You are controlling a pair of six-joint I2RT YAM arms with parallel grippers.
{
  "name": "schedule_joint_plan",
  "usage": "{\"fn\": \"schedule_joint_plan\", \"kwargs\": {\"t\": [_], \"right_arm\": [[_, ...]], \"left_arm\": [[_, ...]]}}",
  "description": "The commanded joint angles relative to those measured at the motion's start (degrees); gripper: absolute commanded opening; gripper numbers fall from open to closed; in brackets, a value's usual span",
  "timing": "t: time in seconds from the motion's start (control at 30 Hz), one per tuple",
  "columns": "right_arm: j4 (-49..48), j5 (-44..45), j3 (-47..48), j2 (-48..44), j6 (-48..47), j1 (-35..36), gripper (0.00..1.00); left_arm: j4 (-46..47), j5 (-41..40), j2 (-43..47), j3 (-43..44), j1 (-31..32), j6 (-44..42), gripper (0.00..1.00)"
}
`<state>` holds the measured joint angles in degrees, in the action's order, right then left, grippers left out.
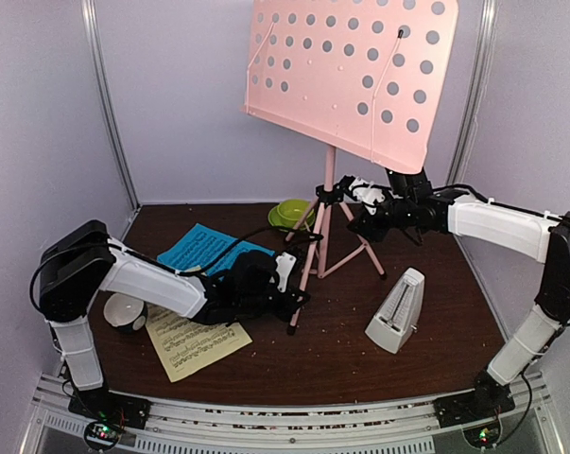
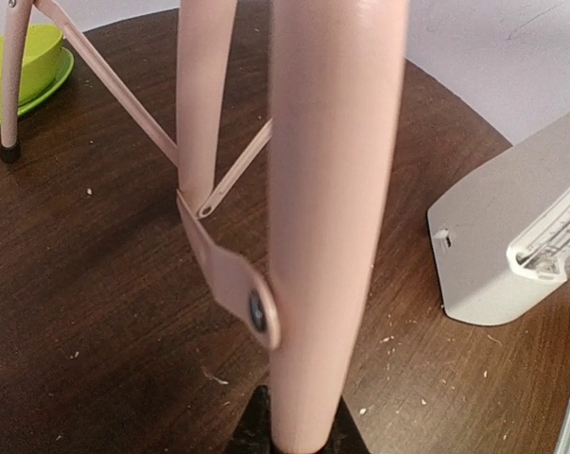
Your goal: Set up the instrument practice props
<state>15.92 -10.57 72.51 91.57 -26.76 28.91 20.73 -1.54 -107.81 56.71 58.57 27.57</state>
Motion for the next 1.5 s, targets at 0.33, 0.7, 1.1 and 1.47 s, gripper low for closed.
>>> {"fn": "schedule_joint_plan", "kwargs": {"t": [0.33,0.7,1.1,1.47], "right_arm": [[-7.9,8.7,-11.66,-14.3,12.3,0.0,0.96],[-9.17,9.05,-18.81,-20.02,27.69,0.08,0.92],[-9.24,14.93,-25.46,-28.45,42.01,10.58,0.9],[-8.87,19.97,-27.07,-30.44,45.94,23.0,0.89]], "left_arm": [[-9.25,-4.45,-9.0,5.84,2.13,16.55,0.03],[-0.97,-0.35,-8.25,5.9,3.22,5.53,0.45],[-24.4,-9.09,30.36,-17.89,-5.65,10.54,0.89],[-31.08,8.65,36.76,-16.82,-46.67,10.24,0.96]]}}
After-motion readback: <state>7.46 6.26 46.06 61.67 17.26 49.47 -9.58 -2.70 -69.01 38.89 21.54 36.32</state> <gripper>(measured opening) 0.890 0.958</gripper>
